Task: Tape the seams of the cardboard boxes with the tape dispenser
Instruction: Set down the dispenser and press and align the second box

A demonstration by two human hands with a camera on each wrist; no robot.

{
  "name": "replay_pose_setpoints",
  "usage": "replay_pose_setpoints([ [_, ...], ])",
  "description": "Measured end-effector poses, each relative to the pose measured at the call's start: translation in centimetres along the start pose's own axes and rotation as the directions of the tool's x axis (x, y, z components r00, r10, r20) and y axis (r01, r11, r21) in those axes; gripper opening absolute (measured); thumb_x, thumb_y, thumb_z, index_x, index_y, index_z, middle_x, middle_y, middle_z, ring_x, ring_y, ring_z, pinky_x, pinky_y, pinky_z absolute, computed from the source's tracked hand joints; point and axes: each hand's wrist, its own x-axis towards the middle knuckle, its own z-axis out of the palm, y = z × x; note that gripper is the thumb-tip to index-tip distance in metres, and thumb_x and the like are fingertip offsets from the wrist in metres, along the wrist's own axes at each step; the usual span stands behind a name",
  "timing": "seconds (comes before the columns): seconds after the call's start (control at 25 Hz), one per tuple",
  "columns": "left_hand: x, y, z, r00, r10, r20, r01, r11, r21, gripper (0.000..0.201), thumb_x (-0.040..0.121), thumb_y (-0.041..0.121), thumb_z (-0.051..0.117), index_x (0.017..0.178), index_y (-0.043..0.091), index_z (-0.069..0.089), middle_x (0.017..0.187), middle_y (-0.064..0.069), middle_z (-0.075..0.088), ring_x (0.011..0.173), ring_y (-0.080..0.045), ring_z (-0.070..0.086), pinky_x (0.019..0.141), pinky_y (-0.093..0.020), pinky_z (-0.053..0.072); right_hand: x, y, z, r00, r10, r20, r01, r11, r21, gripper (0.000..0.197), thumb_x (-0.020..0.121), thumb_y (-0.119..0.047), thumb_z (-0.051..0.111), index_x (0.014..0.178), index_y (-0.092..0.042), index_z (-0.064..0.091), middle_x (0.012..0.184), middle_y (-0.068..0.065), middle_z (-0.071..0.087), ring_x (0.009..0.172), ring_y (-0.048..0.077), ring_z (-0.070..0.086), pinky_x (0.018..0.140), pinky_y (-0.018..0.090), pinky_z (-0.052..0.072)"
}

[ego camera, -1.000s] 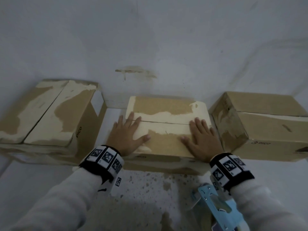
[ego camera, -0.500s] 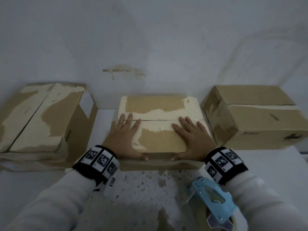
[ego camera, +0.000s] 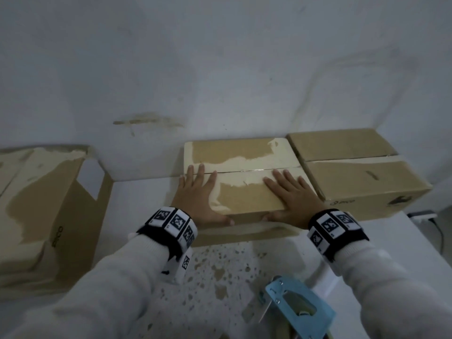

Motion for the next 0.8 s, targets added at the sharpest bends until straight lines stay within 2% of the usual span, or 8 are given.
replay_pose_setpoints([
  [0.08,0.9,0.3,-0.2,1.000,0.001,0.000,-0.001,1.000,0.006,0.138,0.045,0.093,0.049,0.149,0.028,-0.012,0.156,-0.007,-0.025,0.143,-0.031,-0.023,0.119,-0.049,-0.006,0.6,0.8,-0.2,1.000,0.003,0.004,-0.003,1.000,-0.009,0.113,0.053,-0.087,0.023,0.148,-0.034,-0.008,0.159,0.000,-0.014,0.146,0.022,-0.013,0.117,0.044,-0.004],
  [0.2,1.7,0.8,-0.2,1.000,-0.011,0.012,0.010,1.000,0.019,0.139,0.043,0.094,0.047,0.149,0.028,-0.013,0.156,-0.007,-0.025,0.143,-0.031,-0.024,0.119,-0.049,-0.006,1.1,1.5,-0.6,1.000,-0.003,0.019,0.004,1.000,-0.020,0.108,0.066,-0.079,0.044,0.148,-0.033,-0.009,0.159,0.001,-0.014,0.147,0.023,-0.012,0.117,0.045,-0.003],
  [0.32,1.6,1.2,-0.5,0.999,-0.022,0.027,0.021,0.999,0.034,0.136,0.045,0.094,0.045,0.149,0.028,-0.013,0.156,-0.006,-0.025,0.144,-0.030,-0.023,0.118,-0.049,-0.007,1.3,1.6,-0.8,1.000,-0.007,0.016,0.007,1.000,-0.019,0.102,0.074,-0.070,0.051,0.148,-0.033,-0.008,0.159,0.002,-0.013,0.146,0.024,-0.013,0.117,0.045,-0.003],
  [0.44,0.6,1.8,-0.6,0.998,-0.039,0.057,0.036,0.998,0.048,0.125,0.057,0.091,0.044,0.149,0.028,-0.011,0.157,-0.004,-0.022,0.145,-0.028,-0.018,0.118,-0.048,-0.005,0.9,1.1,-0.6,1.000,0.016,0.007,-0.016,1.000,0.001,0.097,0.076,-0.067,0.051,0.148,-0.034,-0.004,0.160,0.003,-0.011,0.147,0.027,-0.010,0.117,0.047,-0.001],
  [0.56,-1.0,2.7,-0.8,0.995,-0.075,0.067,0.075,0.997,-0.002,0.108,0.072,0.078,0.047,0.150,0.025,-0.006,0.159,-0.004,-0.016,0.147,-0.026,-0.013,0.118,-0.047,0.000,-0.3,-0.4,-0.9,0.999,0.033,-0.024,-0.032,0.999,0.021,0.086,0.083,-0.059,0.050,0.149,-0.029,0.004,0.160,0.005,-0.003,0.147,0.028,-0.002,0.117,0.048,0.006],
  [0.68,-3.1,2.7,-1.5,0.992,-0.100,0.078,0.104,0.994,-0.047,0.091,0.084,0.060,0.050,0.151,0.022,0.001,0.160,-0.002,-0.008,0.148,-0.023,-0.008,0.119,-0.046,0.000,-1.5,-3.1,-1.6,0.998,-0.044,-0.055,0.045,0.999,0.023,0.072,0.088,-0.046,0.052,0.146,-0.021,0.018,0.160,0.005,0.006,0.147,0.026,0.003,0.117,0.049,0.010],
  [0.8,-6.4,1.1,-2.2,0.989,-0.143,0.029,0.145,0.983,-0.112,0.082,0.087,0.052,0.052,0.151,0.021,0.010,0.160,-0.002,0.002,0.148,-0.021,-0.002,0.119,-0.048,-0.001,-1.5,-7.2,-2.3,0.978,-0.193,-0.077,0.192,0.981,-0.022,0.066,0.091,-0.043,0.048,0.146,-0.022,0.019,0.160,0.003,0.003,0.148,0.023,-0.002,0.117,0.048,0.007],
])
